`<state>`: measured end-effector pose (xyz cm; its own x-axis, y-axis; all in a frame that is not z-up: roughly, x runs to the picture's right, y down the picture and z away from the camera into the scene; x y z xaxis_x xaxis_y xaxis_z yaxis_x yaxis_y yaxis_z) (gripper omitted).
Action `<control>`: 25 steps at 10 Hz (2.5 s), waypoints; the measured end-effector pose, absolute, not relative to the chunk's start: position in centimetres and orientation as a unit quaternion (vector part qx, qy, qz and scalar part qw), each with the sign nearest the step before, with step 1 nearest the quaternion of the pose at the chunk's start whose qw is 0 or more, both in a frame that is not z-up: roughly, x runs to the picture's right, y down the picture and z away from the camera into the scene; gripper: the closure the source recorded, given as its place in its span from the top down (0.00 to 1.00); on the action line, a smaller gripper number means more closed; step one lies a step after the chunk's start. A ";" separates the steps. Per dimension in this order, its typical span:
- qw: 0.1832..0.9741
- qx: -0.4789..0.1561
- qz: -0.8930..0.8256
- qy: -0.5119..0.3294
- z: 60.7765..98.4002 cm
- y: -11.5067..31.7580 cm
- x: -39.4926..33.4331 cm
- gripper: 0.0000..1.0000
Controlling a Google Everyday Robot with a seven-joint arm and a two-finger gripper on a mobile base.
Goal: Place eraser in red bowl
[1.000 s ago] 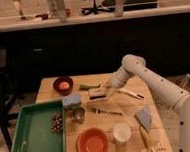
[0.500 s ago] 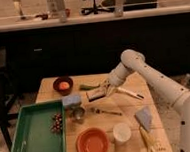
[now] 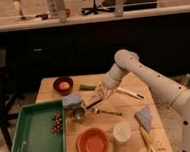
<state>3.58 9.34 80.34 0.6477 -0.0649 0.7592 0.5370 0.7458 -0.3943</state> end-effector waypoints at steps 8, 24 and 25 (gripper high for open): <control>0.838 -0.316 -0.214 -0.390 78.0 11.6 2.1 0.00; 0.696 -0.383 -0.456 -0.401 71.4 19.2 -2.7 0.00; 0.700 -0.380 -0.464 -0.387 71.1 19.7 -2.4 0.00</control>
